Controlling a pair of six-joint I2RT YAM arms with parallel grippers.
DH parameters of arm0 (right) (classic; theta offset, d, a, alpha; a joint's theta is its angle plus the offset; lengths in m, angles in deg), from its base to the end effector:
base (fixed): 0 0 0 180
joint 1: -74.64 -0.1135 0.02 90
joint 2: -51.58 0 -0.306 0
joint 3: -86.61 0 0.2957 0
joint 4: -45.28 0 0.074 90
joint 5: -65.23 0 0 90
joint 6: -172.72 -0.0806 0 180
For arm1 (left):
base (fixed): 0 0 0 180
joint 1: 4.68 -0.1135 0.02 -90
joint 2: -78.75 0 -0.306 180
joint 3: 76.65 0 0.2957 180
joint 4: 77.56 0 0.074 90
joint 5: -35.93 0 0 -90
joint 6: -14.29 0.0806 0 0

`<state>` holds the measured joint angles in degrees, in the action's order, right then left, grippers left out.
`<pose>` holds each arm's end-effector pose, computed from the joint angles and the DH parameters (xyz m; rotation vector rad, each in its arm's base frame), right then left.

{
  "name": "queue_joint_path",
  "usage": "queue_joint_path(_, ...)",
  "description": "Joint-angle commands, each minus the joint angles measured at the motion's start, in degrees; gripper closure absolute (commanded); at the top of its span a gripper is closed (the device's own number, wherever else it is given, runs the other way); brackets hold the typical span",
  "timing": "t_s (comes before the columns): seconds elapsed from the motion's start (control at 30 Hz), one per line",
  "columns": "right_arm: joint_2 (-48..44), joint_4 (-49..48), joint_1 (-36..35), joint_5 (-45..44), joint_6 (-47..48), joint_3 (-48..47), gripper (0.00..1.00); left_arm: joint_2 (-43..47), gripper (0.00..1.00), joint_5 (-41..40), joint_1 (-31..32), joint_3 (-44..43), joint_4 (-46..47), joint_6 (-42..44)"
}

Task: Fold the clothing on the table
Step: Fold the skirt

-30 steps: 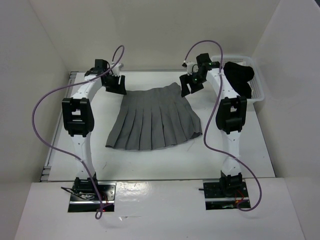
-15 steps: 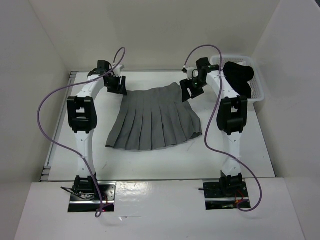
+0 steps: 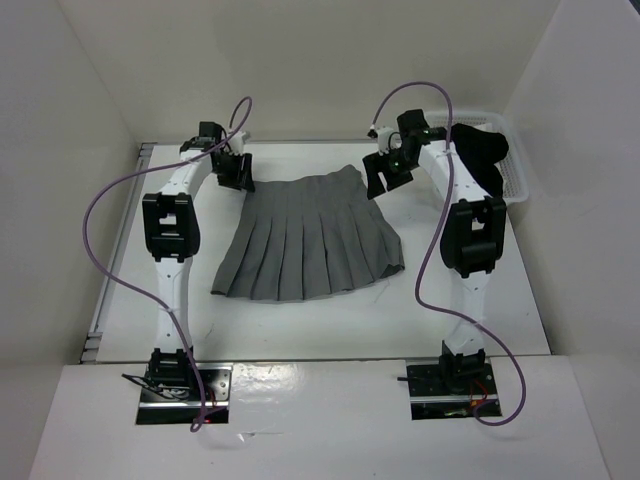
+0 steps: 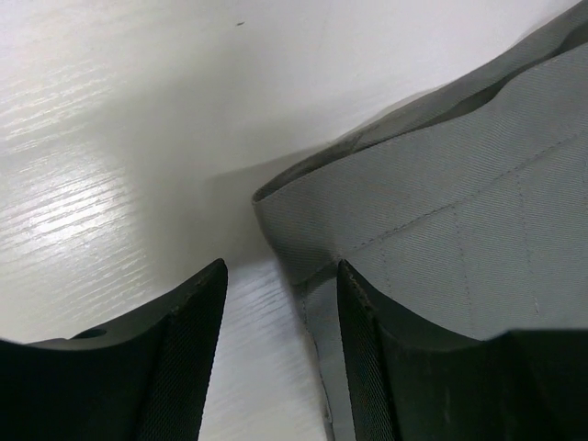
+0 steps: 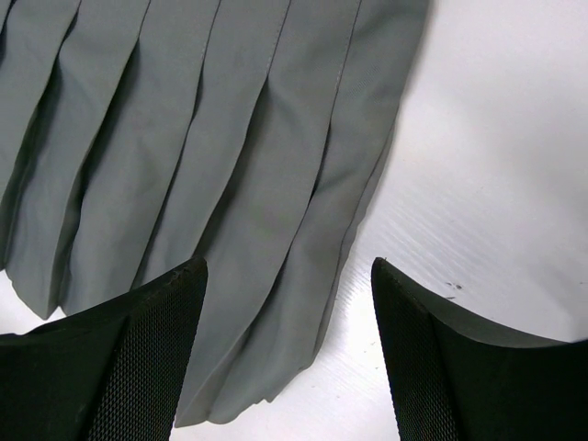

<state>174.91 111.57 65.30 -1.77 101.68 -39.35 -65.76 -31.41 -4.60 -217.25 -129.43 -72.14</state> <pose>0.5369 0.1202 0.2499 -0.7594 2.5034 0.4785 0.6476 -0.0320 0.1483 0.2333 2.4888 -0.4763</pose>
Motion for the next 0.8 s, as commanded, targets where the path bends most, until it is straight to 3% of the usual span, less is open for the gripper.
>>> queue_joint_path(0.0,-3.53,-1.68,-0.06,-0.42,0.55,0.7,0.24,-0.95,0.42,0.81,-0.34,-2.23,-2.2,-0.76)
queue_joint_path(0.2,-3.01,-1.68,-0.06,-0.42,0.55,0.7,0.24,-2.09,0.46,3.35,0.28,-2.76,-2.82,-0.76)
queue_joint_path(0.47,-1.17,-2.2,-0.06,0.2,0.55,-0.44,0.24,-0.25,0.62,5.55,2.21,2.16,-1.59,0.91)
queue_joint_path(0.63,2.44,-1.59,-0.06,2.48,0.55,-4.56,0.24,3.0,0.71,6.26,2.21,6.37,-0.98,2.05)
queue_joint_path(0.77,8.04,-0.89,1.08,4.68,-0.59,-11.75,0.24,6.68,0.72,5.65,2.21,12.43,0.26,2.75)
